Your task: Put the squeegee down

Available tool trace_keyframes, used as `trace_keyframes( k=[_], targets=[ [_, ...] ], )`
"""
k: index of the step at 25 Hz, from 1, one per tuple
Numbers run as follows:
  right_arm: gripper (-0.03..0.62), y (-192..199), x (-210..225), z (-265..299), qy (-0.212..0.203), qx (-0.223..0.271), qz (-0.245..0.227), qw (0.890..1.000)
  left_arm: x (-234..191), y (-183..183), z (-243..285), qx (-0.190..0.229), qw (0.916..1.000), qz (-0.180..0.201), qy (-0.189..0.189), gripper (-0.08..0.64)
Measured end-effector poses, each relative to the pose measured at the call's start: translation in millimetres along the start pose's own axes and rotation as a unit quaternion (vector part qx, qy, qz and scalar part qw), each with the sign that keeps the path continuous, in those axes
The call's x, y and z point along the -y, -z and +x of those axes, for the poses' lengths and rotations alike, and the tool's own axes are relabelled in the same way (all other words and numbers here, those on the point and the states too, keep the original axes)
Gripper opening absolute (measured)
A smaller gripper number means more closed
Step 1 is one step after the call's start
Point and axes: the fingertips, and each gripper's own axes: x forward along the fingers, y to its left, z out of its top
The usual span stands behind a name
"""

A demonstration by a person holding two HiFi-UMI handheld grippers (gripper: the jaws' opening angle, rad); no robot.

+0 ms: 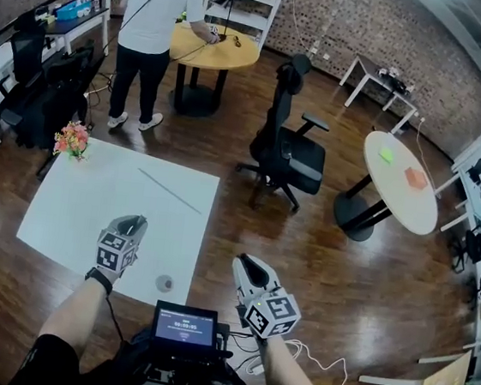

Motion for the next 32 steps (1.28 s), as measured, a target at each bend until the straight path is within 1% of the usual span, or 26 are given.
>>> trace_keyframes(
  k=[5, 8, 11, 15, 19, 25, 29, 32],
  targets=[
    [0.083, -1.1, 7.7, 41.1, 0.005, -0.011, 0.013, 1.0, -28.3, 20.0, 57.7, -0.036, 0.9991, 0.016, 0.013, 0.095],
    [0.083, 0.1, 15.6, 60.2, 0.014, -0.018, 0.016, 1.0, -42.9, 41.8, 92.9, -0.067, 0.9971, 0.027, 0.023, 0.095],
    [0.083, 5.2, 25.9, 76.8, 0.024, -0.023, 0.029, 0.999, -58.3, 59.8, 126.2, -0.091, 0.9948, 0.035, 0.03, 0.095],
    [0.083, 20.9, 36.9, 91.4, 0.038, -0.042, 0.033, 0.998, -61.8, 74.5, 160.5, -0.114, 0.9918, 0.028, 0.05, 0.095],
    [0.083, 27.2, 48.7, 103.5, 0.05, -0.058, 0.036, 0.996, -69.1, 92.3, 192.6, -0.135, 0.9893, 0.023, 0.052, 0.095],
    [0.083, 34.4, 59.7, 117.4, 0.056, -0.071, 0.039, 0.995, -68.9, 114.2, 217.1, -0.165, 0.9848, 0.003, 0.055, 0.095],
    [0.083, 32.4, 59.9, 126.6, 0.053, -0.069, 0.039, 0.995, -77.4, 128.2, 221.7, -0.189, 0.9812, -0.01, 0.035, 0.097],
    [0.083, 34.1, 59.2, 130.9, 0.048, -0.069, 0.042, 0.996, -68.5, 125.8, 223.5, -0.192, 0.9801, -0.013, 0.049, 0.097]
  ],
)
